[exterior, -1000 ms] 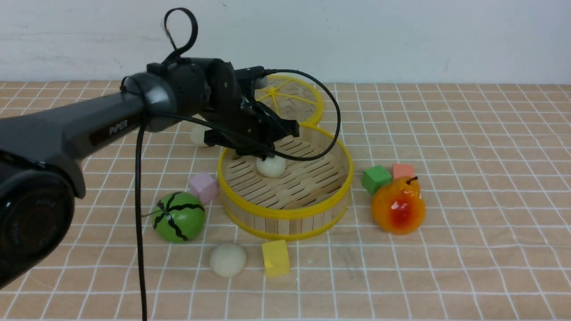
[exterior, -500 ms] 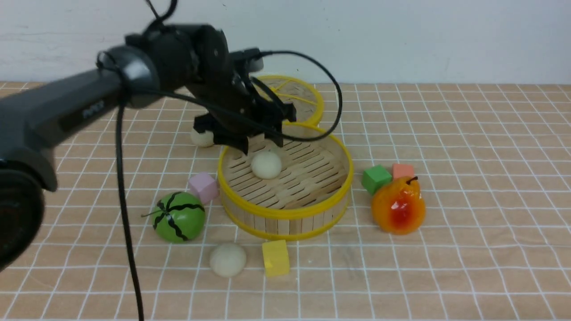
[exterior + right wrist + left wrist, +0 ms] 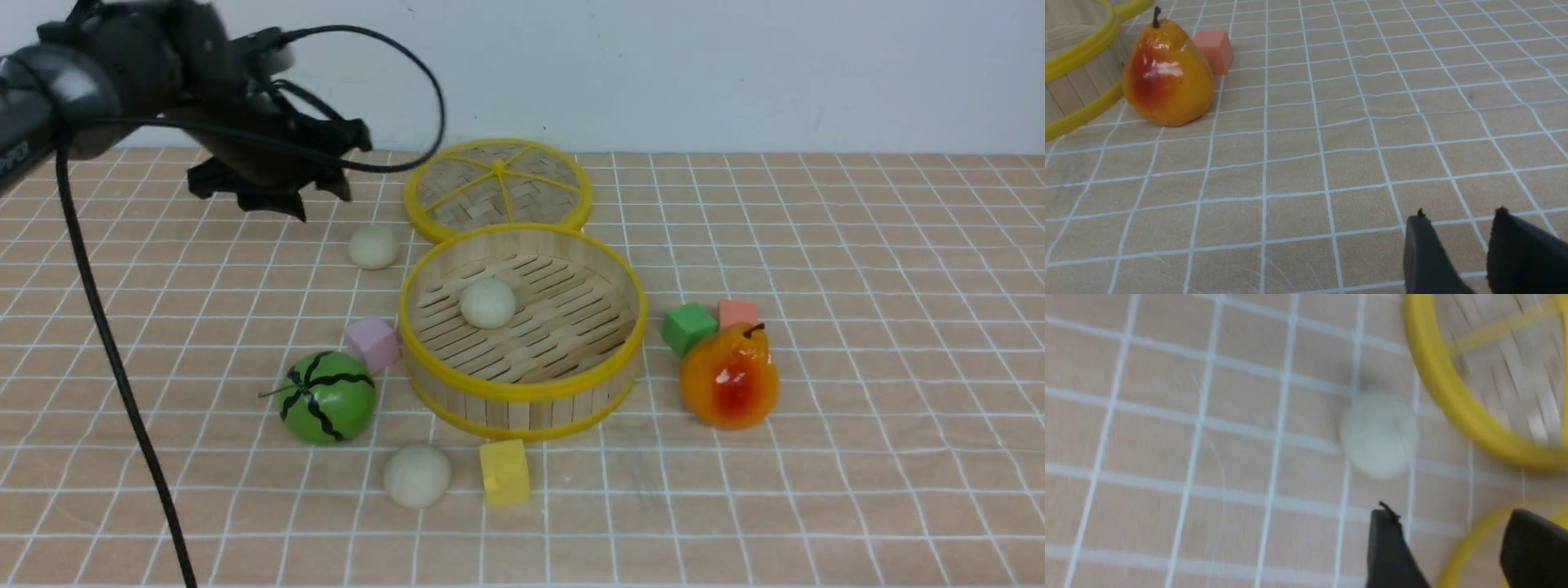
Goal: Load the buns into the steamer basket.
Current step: Use the left arm to grab a steamed stuffed bun, then use the left arm to put the steamed stuffed bun into the steamer
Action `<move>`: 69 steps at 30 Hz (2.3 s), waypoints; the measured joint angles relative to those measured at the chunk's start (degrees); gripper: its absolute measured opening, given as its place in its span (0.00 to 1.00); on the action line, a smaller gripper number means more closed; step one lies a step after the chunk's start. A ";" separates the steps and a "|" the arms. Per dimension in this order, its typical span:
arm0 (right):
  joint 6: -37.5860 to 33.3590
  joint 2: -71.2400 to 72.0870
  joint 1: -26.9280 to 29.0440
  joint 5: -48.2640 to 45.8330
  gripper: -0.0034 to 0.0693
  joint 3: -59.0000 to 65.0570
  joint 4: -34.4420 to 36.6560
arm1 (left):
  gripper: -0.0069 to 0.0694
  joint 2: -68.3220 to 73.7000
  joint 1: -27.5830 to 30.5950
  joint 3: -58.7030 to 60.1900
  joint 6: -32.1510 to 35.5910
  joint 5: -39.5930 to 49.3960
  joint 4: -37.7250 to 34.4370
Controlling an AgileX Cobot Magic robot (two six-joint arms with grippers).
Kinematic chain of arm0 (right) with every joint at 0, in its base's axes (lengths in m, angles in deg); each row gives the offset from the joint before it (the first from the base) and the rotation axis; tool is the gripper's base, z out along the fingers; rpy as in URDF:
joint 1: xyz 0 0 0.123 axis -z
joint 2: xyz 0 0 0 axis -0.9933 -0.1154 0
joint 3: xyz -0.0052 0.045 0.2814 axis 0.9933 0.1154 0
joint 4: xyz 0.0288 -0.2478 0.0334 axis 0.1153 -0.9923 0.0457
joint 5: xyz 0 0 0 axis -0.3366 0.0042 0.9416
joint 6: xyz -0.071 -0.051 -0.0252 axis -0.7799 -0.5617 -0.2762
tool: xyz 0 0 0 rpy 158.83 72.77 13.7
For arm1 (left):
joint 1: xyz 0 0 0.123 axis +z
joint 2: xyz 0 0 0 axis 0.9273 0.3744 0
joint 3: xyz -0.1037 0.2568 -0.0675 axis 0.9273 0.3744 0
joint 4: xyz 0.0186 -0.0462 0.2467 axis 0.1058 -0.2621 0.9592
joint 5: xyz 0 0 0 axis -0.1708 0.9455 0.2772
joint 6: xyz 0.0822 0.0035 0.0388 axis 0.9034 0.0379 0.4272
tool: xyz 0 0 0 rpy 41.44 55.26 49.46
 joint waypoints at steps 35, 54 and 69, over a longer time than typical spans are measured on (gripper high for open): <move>-0.11 0.00 0.00 0.00 0.38 0.00 0.00 | 0.29 13.92 -0.75 -2.39 7.20 -17.41 -5.04; -0.11 0.00 0.00 0.00 0.38 0.00 0.00 | 0.07 0.67 -4.40 -2.33 10.61 -3.44 -10.45; -0.11 0.00 0.00 0.00 0.38 0.00 0.00 | 0.10 8.57 -17.61 -2.33 15.34 -5.87 -17.49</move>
